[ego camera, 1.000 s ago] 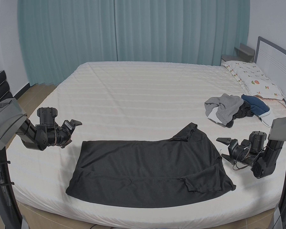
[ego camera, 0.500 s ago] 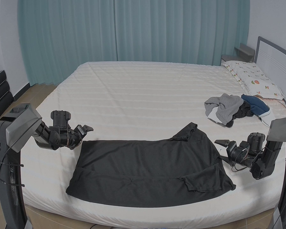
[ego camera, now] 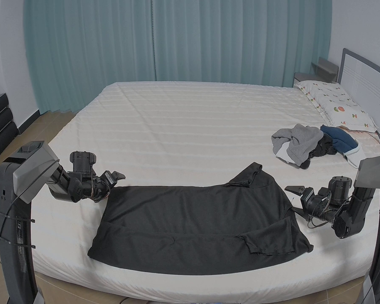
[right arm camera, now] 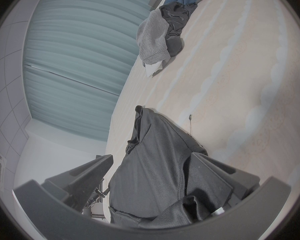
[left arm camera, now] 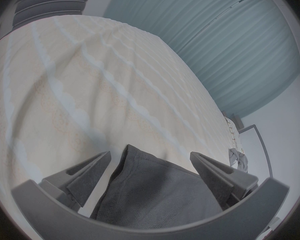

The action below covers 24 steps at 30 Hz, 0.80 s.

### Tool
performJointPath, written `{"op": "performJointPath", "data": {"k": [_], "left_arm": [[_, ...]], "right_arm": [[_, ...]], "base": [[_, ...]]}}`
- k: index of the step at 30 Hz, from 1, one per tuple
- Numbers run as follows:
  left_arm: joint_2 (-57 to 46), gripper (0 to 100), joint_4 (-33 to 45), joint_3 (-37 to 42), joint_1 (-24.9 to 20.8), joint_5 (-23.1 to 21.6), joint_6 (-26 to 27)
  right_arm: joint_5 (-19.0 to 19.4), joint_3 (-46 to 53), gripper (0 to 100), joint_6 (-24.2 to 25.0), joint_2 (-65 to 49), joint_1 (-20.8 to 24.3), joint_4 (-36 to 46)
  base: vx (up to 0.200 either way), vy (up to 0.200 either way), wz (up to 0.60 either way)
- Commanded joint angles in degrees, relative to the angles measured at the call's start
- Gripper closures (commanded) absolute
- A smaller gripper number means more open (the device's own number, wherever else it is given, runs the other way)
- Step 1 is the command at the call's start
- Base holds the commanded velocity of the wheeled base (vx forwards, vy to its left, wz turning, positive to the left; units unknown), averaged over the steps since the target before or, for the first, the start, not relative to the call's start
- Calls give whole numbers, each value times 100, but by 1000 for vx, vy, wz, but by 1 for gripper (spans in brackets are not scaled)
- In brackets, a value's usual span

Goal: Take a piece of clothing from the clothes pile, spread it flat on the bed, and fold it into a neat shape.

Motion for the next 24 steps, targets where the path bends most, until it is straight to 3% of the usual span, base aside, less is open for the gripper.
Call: {"op": "performJointPath", "data": {"k": [1, 2, 3, 7, 15, 24], "left_arm": [[70, 0, 23, -14, -5, 3, 25], [70, 0, 32, -23, -5, 3, 25], [78, 100, 32, -32, -5, 3, 25], [87, 100, 5, 12, 4, 73, 25], [87, 100, -30, 30, 4, 785, -27], [52, 100, -56, 47, 22, 891, -229]], "right_arm": [[3, -1, 0, 0, 4, -1, -1], [3, -1, 0, 0, 4, -1, -1], [3, -1, 0, 0, 4, 8, -1], [3, -1, 0, 0, 4, 8, -1], [3, 8, 0, 0, 4, -1, -1], [-6, 17, 0, -9, 13, 8, -1]], "base": [[0, 0, 0], [0, 0, 0], [0, 0, 0], [0, 0, 0], [0, 0, 0], [0, 0, 0]]}}
